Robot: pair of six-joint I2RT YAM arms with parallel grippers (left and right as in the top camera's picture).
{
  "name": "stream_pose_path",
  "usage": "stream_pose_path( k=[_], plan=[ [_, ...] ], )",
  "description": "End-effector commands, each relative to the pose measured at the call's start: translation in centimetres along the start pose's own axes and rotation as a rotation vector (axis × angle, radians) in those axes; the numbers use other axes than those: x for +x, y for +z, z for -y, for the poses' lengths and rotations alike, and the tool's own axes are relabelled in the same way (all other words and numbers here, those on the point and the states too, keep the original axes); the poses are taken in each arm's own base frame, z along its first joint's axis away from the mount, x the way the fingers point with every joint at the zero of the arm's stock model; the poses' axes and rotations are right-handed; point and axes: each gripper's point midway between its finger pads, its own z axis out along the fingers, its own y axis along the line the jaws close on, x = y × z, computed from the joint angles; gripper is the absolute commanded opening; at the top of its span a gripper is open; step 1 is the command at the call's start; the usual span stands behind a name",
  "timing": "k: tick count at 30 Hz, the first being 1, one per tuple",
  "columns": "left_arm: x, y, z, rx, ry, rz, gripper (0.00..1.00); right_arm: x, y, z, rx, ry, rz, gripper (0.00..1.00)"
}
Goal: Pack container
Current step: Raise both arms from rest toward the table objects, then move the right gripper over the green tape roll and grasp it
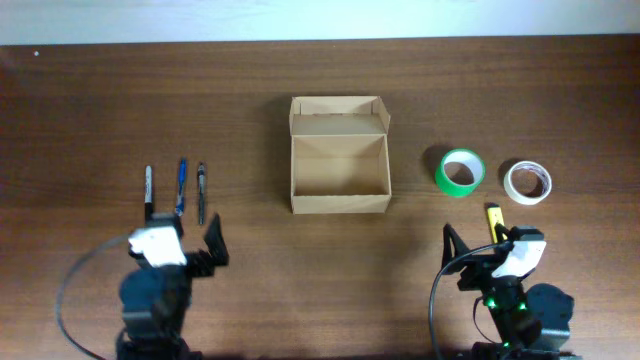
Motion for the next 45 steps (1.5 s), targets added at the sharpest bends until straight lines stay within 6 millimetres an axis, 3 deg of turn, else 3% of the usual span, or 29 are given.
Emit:
stream_pose_path(
  k=[1,5,7,12,15,19,22,27,29,31,35,45],
  plan=[
    [-5.2,1.7,-1.9,-0.100,0.103,-0.077,0.99,-4.0,-0.4,-1.8,-0.038,0.083,-0.022,0.99],
    [-8.0,5.6,-3.8,-0.155,0.111,-0.209,0.99,-8.2,0.3,-2.5,-0.014,0.028,-0.139,0.99],
    [-10.0,8.2,-4.1,-0.153,0.127,-0.235,0.99,-11.5,0.9,-3.1,-0.005,-0.029,-0.238,0.99],
    [-12.7,12.6,-4.3,-0.140,0.121,-0.268,0.99,-16.4,2.0,-4.3,-0.013,-0.045,-0.431,0.99],
    [-12.6,15.0,-4.4,-0.128,0.112,-0.323,0.99,-18.0,3.8,-3.6,0.028,-0.026,-0.523,0.99],
    [-10.2,16.5,-4.8,-0.118,0.100,-0.408,0.99,-18.6,7.6,-1.7,0.109,0.023,-0.590,0.99],
    [-8.9,17.1,-5.0,-0.119,0.095,-0.446,0.99,-17.1,10.5,1.2,0.220,0.038,-0.690,1.00],
    [-6.8,16.7,-5.2,-0.121,0.085,-0.528,0.99,-11.0,14.4,4.5,0.299,0.092,-0.917,0.97],
    [-6.5,16.5,-5.2,-0.122,0.083,-0.541,0.99,-8.7,15.4,5.8,0.323,0.112,-0.992,0.91],
    [-6.5,16.5,-5.2,-0.121,0.083,-0.542,0.99,-6.4,16.1,7.4,0.353,0.133,-1.065,0.85],
    [-6.5,16.5,-5.2,-0.122,0.083,-0.542,0.99,-3.2,17.0,9.3,0.391,0.152,-1.158,0.84],
    [-6.5,16.5,-5.2,-0.122,0.083,-0.542,0.99,2.3,17.3,12.0,0.465,0.135,-1.295,0.81]
  ],
)
